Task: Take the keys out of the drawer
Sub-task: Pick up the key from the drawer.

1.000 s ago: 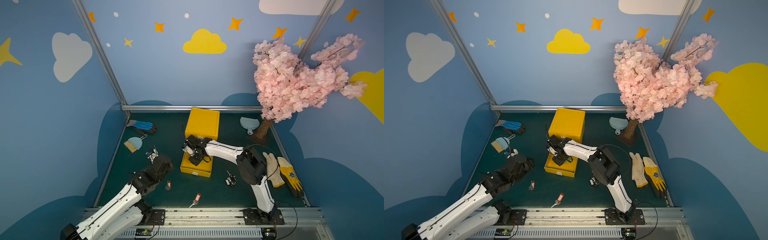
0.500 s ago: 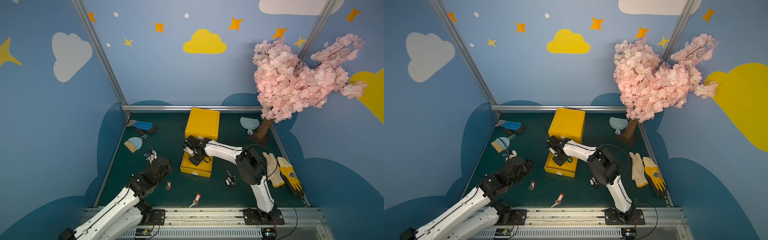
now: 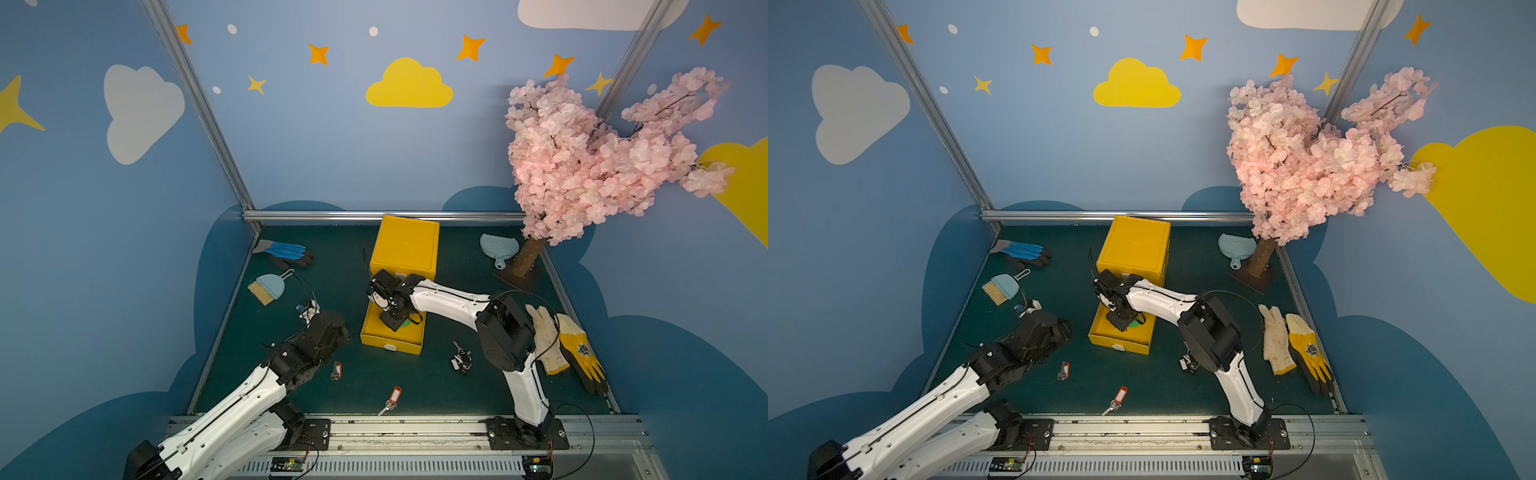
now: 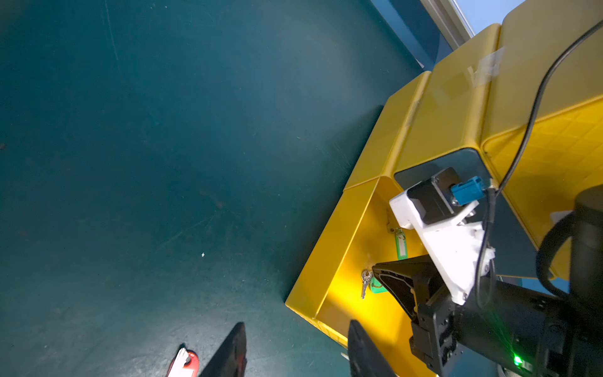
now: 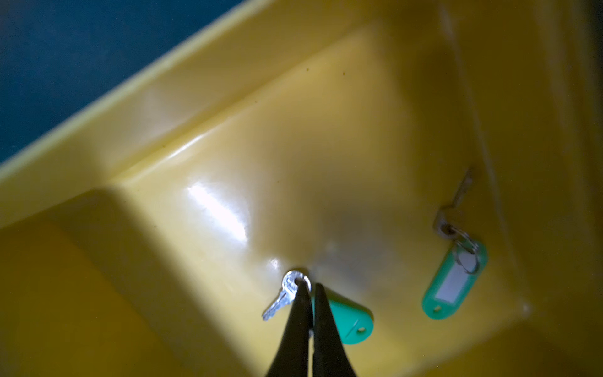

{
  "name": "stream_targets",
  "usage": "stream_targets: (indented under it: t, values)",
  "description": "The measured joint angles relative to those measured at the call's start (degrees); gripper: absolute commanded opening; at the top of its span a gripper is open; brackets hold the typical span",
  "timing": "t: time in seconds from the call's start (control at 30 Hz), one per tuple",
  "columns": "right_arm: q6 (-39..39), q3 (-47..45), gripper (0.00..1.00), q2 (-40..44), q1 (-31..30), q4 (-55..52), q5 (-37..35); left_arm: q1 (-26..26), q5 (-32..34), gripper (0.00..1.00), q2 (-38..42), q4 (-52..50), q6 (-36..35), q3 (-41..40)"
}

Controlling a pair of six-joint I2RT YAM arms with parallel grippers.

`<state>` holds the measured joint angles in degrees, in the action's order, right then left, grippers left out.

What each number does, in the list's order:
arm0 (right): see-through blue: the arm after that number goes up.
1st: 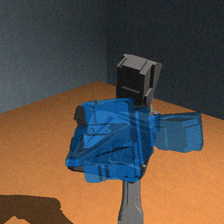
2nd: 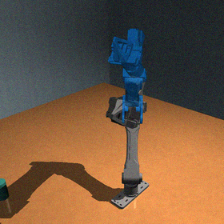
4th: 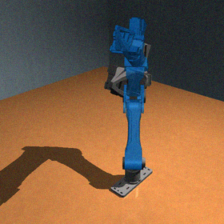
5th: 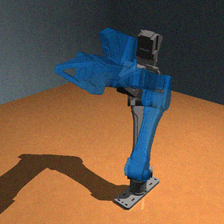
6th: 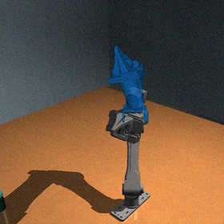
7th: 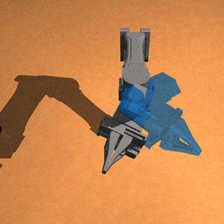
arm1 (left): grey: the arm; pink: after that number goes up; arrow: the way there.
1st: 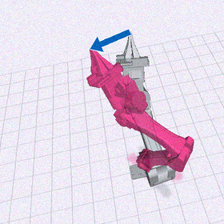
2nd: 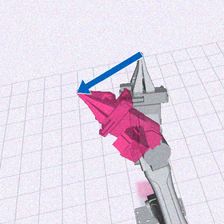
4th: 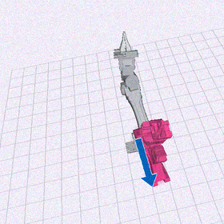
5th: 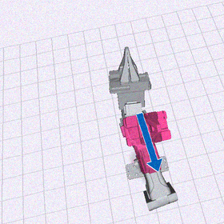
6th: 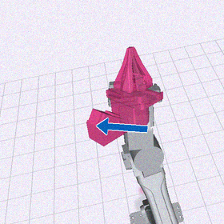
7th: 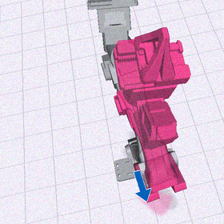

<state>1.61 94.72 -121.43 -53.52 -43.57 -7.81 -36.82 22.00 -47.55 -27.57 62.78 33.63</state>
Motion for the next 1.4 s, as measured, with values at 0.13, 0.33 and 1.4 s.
stream_targets:
  t: [0.13,0.33,1.4]
  values:
    - [0.2,0.0,0.0,2.7,0.0,-0.6,0.0,0.0,-0.1,0.51,-1.8,1.6,0.0,0.1]
    - [0.2,-1.1,0.0,9.2,0.0,-0.7,0.5,-0.3,-0.5,0.51,-5.8,3.1,-0.2,2.7]
    - [2.9,2.4,0.27,-0.7,0.8,-3.1,-1.6,-1.1,-1.0,0.51,-4.7,4.1,-0.8,4.0]
